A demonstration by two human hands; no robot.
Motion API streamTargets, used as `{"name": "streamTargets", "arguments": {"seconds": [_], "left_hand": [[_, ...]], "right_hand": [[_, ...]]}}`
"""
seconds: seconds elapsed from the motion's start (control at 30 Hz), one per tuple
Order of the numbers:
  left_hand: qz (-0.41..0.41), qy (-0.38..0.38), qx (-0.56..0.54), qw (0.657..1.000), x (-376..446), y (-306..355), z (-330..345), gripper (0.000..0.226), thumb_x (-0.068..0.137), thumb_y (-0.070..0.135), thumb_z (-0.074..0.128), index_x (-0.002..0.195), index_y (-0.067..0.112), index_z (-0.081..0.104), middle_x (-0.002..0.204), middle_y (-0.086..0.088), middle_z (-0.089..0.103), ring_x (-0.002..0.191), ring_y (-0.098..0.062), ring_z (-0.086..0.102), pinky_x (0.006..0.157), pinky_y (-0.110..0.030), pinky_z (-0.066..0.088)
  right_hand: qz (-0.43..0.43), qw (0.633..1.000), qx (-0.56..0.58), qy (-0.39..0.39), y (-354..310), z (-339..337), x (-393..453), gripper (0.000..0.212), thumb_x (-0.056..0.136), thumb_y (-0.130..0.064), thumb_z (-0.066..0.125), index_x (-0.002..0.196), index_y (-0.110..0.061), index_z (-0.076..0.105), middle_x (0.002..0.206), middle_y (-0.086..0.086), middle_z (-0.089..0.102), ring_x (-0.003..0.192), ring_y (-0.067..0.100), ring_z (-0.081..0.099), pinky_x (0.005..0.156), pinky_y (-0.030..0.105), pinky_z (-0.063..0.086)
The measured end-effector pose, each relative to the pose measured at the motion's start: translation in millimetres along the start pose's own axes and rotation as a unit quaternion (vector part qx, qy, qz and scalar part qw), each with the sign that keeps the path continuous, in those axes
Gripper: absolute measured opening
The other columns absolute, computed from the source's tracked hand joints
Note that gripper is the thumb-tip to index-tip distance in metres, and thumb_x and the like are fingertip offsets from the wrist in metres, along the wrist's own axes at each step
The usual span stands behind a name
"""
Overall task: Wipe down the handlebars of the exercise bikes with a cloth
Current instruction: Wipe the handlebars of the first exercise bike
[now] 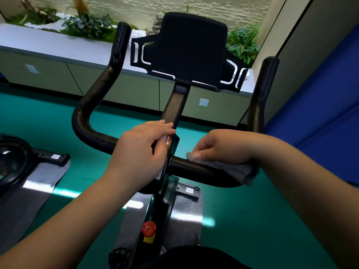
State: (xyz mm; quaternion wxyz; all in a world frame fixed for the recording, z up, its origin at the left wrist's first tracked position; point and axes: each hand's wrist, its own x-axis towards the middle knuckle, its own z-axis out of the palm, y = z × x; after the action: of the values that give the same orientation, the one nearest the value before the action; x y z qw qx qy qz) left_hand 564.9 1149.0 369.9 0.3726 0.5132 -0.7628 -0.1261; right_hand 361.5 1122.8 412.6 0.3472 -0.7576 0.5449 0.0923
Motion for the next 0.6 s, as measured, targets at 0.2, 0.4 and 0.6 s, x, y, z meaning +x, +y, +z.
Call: {"name": "streamTargets", "arguments": {"seconds": [0.2,0.4,0.6], "left_hand": [[0.0,0.002,0.0,1.0,0,1,0,0.031,0.084,0.012,0.05,0.102,0.016,0.074,0.109,0.008,0.07,0.112,-0.005,0.059,0.103,-0.02,0.04],[-0.009,-0.001,0.004,1.0,1,0,-1,0.032,0.084,0.014,0.048,0.103,0.018,0.073,0.11,0.009,0.069,0.112,-0.003,0.058,0.103,-0.021,0.04],[-0.011,-0.003,0.005,1.0,0,1,0,0.032,0.084,0.015,0.048,0.104,0.018,0.073,0.11,0.009,0.069,0.113,-0.003,0.058,0.103,-0.02,0.039]], "right_hand": [[-0.019,1.0,-0.014,0.013,-1,4,0,0.019,0.091,-0.047,0.056,0.091,-0.032,0.069,0.09,-0.013,0.068,0.088,0.009,0.061,0.085,0.029,0.046],[0.002,0.998,-0.055,-0.008,7,-9,-14,0.026,0.085,-0.053,0.058,0.098,-0.034,0.07,0.087,-0.019,0.067,0.088,0.005,0.062,0.088,0.031,0.048],[-0.011,0.999,-0.041,0.023,3,-1,-18,0.02,0.087,-0.044,0.062,0.099,-0.029,0.07,0.08,-0.019,0.064,0.084,0.006,0.059,0.078,0.025,0.044]]}}
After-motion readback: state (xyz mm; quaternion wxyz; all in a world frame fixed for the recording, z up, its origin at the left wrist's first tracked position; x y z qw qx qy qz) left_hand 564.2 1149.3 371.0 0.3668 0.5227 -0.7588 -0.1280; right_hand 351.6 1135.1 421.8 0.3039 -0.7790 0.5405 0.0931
